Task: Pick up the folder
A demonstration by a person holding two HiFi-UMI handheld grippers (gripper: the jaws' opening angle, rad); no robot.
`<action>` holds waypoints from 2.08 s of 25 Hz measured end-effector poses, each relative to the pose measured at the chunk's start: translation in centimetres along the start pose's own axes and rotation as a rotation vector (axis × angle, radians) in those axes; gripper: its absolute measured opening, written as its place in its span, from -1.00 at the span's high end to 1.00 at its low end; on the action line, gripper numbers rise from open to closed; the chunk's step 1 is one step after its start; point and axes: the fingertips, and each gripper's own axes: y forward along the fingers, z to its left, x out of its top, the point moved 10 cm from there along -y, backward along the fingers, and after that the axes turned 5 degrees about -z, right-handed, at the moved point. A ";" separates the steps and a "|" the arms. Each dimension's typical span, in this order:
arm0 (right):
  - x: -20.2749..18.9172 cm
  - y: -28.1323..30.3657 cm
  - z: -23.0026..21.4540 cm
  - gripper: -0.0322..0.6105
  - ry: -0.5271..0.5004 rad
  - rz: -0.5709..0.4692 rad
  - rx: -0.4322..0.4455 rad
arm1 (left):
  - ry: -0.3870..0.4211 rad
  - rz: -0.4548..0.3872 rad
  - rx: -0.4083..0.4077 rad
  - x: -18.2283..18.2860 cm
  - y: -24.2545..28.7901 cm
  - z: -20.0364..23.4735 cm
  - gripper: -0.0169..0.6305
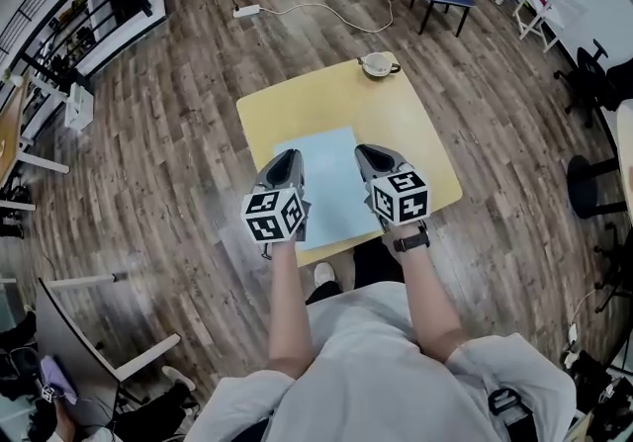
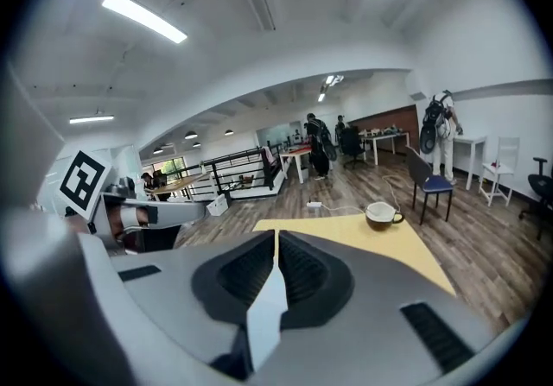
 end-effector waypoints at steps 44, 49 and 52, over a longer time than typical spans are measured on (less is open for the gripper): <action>-19.3 9.4 -8.4 -0.05 0.721 0.355 0.013 | -0.533 0.456 0.222 -17.2 5.1 9.9 -0.35; -18.9 9.5 -8.3 -0.05 0.690 0.354 0.000 | -0.543 0.449 0.224 -17.1 4.9 9.9 -0.35; -18.3 9.1 -8.0 -0.05 0.672 0.350 0.002 | -0.545 0.438 0.224 -16.8 4.5 9.6 -0.35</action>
